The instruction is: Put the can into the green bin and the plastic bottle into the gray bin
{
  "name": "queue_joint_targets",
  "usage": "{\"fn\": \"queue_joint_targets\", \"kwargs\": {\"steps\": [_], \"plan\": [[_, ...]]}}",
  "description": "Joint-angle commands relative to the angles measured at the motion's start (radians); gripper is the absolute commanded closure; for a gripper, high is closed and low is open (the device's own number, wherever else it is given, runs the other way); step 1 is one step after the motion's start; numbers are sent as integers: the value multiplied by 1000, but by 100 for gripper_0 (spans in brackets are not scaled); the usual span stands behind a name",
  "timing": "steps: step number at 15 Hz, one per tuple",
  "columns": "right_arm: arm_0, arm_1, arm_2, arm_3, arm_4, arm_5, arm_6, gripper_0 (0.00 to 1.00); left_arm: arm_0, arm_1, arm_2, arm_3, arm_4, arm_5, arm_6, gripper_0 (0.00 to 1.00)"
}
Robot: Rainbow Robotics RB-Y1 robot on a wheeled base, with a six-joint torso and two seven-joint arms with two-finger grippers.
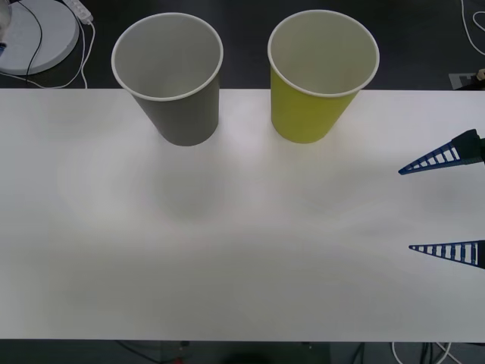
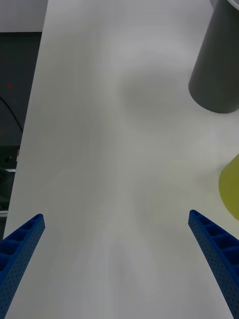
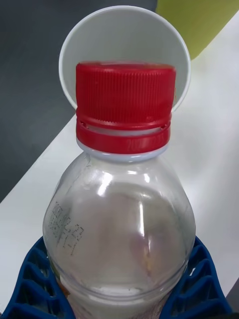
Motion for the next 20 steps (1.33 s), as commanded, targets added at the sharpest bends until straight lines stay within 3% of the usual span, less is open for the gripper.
{"fn": "queue_joint_targets", "kwargs": {"steps": [1,4,7,13,20], "plan": [[0,0,0,0,0,0,0,0,-162,-11,-157,74,-3,-1,-7,100],[0,0,0,0,0,0,0,0,-267,-63,-237,158,-8,-1,-10,100],[0,0,0,0,0,0,0,0,-320,-126,-255,227,-29,-1,-9,100],[0,0,0,0,0,0,0,0,-397,-259,-270,282,-155,-1,-3,100],[0,0,0,0,0,0,0,0,-721,-325,-666,482,-113,48,-27,100]]}}
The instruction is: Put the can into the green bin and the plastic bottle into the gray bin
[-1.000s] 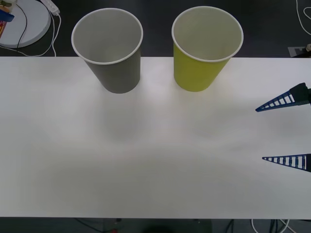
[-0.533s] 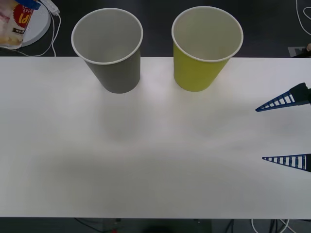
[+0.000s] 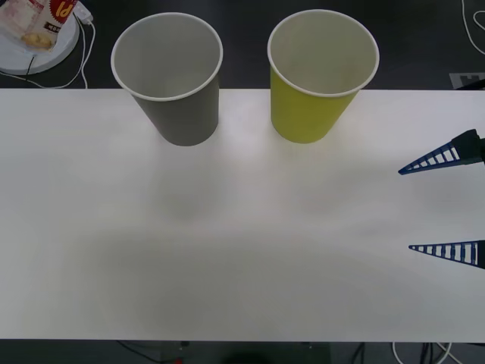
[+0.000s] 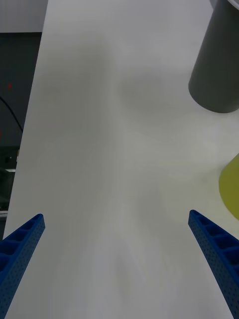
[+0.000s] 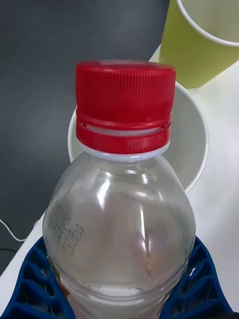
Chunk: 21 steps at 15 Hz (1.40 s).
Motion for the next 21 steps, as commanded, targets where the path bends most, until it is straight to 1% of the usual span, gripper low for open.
{"fn": "queue_joint_targets", "kwargs": {"steps": [1,2,4,9,13,16,21], "plan": [[0,0,0,0,0,0,0,0,-74,-41,-105,63,11,41,-5,100],[0,0,0,0,0,0,0,0,-85,-60,-134,83,18,64,-5,100],[0,0,0,0,0,0,0,0,-94,-92,-154,119,25,90,-7,100],[0,0,0,0,0,0,0,0,-122,-199,-164,244,25,130,-12,100],[0,0,0,0,0,0,0,0,-144,-256,-164,298,15,156,-19,100],[0,0,0,0,0,0,0,0,-154,-285,-164,327,9,170,-27,100],[0,0,0,0,0,0,0,0,-156,-299,-164,330,2,173,-30,100]]}}
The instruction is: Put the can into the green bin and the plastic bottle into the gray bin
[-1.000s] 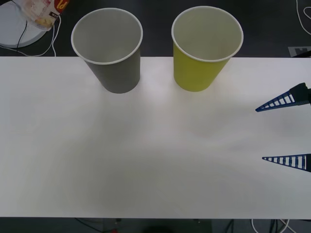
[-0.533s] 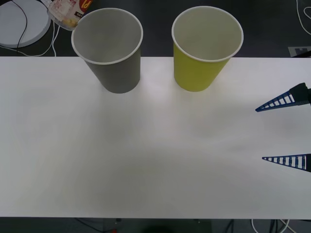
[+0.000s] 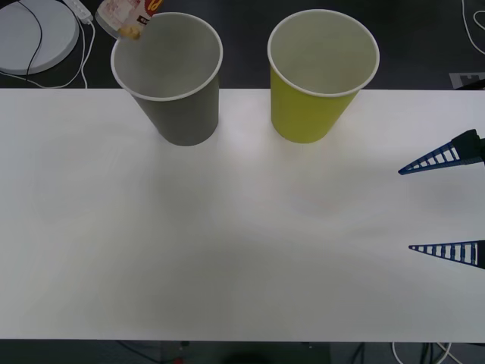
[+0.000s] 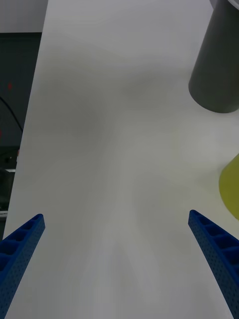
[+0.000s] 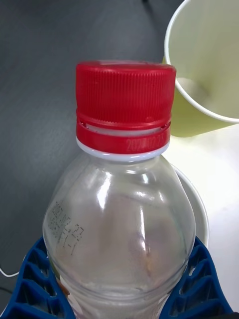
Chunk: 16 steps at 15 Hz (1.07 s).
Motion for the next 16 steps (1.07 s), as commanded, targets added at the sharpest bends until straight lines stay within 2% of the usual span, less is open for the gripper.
{"fn": "queue_joint_targets", "kwargs": {"steps": [1,2,3,4,16], "plan": [[0,0,0,0,0,0,0,0,0,-3,0,0,0,-1,-2,100],[0,0,0,0,0,0,0,0,0,-4,0,0,4,0,-2,99],[0,0,0,0,0,0,0,0,1,-6,0,0,13,0,-2,69],[0,0,0,0,0,0,0,0,1,-6,0,0,15,2,0,0],[0,0,0,0,0,0,0,0,1,-10,0,0,38,3,1,0]]}}
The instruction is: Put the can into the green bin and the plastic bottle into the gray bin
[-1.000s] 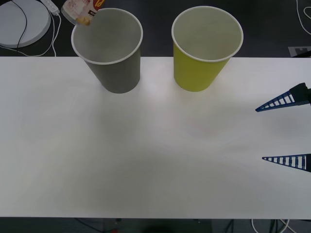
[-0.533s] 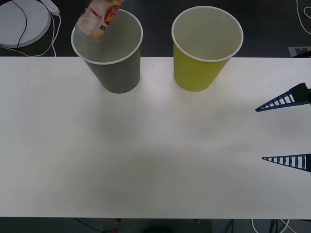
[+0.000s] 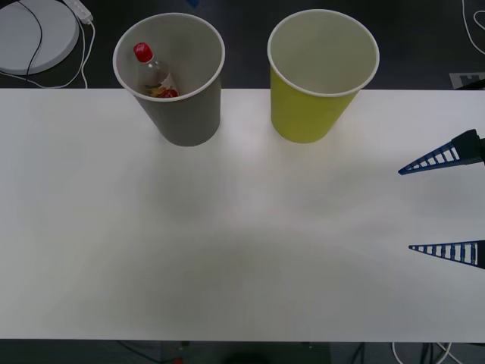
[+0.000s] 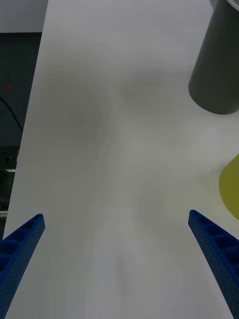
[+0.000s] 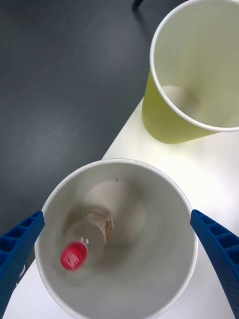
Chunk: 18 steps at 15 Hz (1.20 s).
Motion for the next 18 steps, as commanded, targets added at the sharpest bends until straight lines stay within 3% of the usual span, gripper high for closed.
{"fn": "queue_joint_targets", "kwargs": {"steps": [1,7,10,18], "plan": [[0,0,0,0,0,0,0,0,0,-2,1,0,0,0,1,0],[0,0,0,0,0,0,0,0,29,30,1,-45,26,0,-11,0],[0,0,0,0,0,0,0,0,88,119,-1,-163,66,5,-15,0],[0,0,0,0,0,0,0,0,263,461,1,-514,236,40,-55,0]]}}
